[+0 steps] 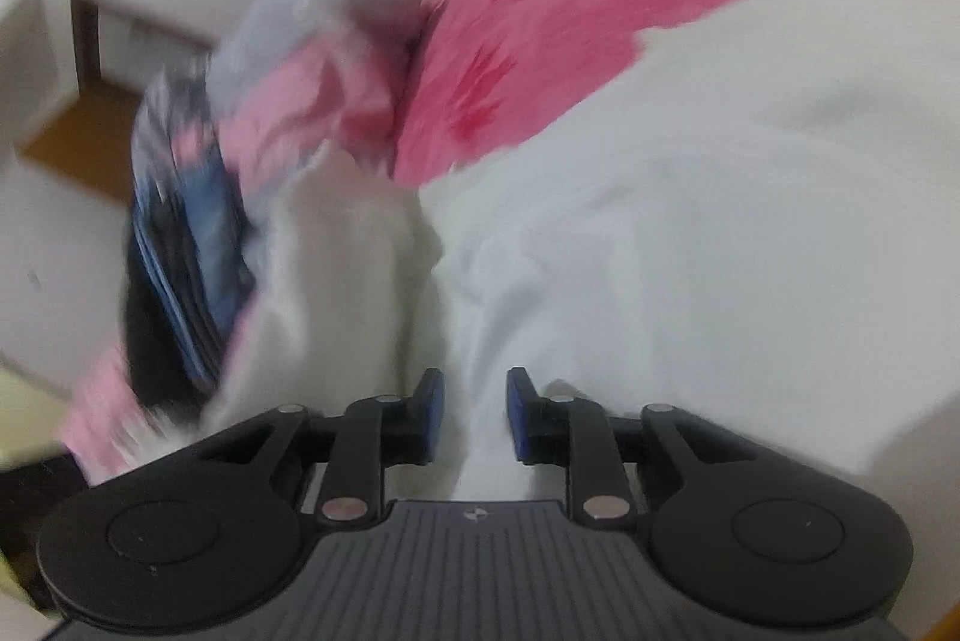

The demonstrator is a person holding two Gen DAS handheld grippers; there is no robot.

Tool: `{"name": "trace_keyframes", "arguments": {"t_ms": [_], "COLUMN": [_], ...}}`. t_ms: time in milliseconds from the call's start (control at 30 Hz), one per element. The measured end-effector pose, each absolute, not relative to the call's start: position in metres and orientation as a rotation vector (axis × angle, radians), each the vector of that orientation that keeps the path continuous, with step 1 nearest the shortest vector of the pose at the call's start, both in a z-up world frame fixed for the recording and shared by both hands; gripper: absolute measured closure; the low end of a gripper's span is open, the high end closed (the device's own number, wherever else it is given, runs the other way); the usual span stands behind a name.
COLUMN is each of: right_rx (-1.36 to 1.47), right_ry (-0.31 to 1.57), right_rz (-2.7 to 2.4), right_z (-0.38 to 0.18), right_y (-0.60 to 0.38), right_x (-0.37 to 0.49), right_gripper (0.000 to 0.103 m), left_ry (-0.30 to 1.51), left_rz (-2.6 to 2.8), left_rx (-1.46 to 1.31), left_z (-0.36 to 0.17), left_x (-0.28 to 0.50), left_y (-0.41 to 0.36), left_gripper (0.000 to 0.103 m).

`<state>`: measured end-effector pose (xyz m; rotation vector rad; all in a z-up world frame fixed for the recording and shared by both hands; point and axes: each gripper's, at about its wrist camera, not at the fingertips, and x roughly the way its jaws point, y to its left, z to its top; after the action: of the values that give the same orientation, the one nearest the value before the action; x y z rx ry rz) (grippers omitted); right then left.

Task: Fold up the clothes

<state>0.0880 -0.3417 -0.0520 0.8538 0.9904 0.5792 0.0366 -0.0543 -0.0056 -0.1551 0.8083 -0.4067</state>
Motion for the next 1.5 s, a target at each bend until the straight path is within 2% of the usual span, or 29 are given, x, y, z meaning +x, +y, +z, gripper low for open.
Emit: {"name": "trace_keyframes", "arguments": {"t_ms": [67,233,300,400,467,800,967,1100,1200,1233,1267,1333,1500], "right_rx": [0.942,1.088,1.079,1.061,1.059,0.893,0.787,0.669,0.6,0.583,0.57,0.565,0.545], "right_ry": [0.976,0.984,1.001,1.028,1.043,1.128,1.152,1.161,1.165,1.164,1.159,1.13,1.027], "right_rz": [0.587,0.613,0.622,0.641,0.652,0.646,0.65,0.659,0.642,0.633,0.625,0.619,0.611], "right_z": [-0.057,-0.071,-0.074,-0.072,-0.07,-0.056,-0.051,-0.047,-0.046,-0.046,-0.046,-0.042,-0.021], "right_y": [-0.356,-0.376,-0.377,-0.376,-0.377,-0.354,-0.339,-0.321,-0.313,-0.311,-0.311,-0.312,-0.327], "right_x": [0.086,0.08,0.077,0.08,0.081,0.079,0.079,0.08,0.08,0.08,0.079,0.074,0.06], "right_gripper": [0.062,0.053,0.053,0.051,0.046,0.044,0.052,0.056,0.071,0.083,0.09,0.093,0.094], "left_ry": [0.833,0.882,0.879,0.879,0.882,0.925,0.992,1.006,0.986,0.982,0.978,0.96,0.947], "left_rz": [-0.439,-0.486,-0.498,-0.537,-0.578,-0.715,-0.71,-0.667,-0.609,-0.59,-0.576,-0.551,-0.55], "left_rx": [-0.141,-0.07,-0.018,-0.006,-0.004,-0.02,0.0,0.158,0.271,0.286,0.293,0.297,0.295], "left_z": [-0.014,-0.036,-0.041,-0.039,-0.037,-0.028,-0.022,-0.016,-0.019,-0.02,-0.022,-0.026,-0.031], "left_x": [0.036,0.034,0.032,0.029,0.025,0.002,-0.01,-0.023,-0.031,-0.033,-0.034,-0.034,-0.029], "left_y": [-0.067,-0.093,-0.101,-0.105,-0.107,-0.096,-0.077,-0.066,-0.062,-0.061,-0.061,-0.061,-0.07], "left_gripper": [0.093,0.092,0.087,0.073,0.063,0.057,0.055,0.053,0.052,0.051,0.051,0.051,0.051]}}
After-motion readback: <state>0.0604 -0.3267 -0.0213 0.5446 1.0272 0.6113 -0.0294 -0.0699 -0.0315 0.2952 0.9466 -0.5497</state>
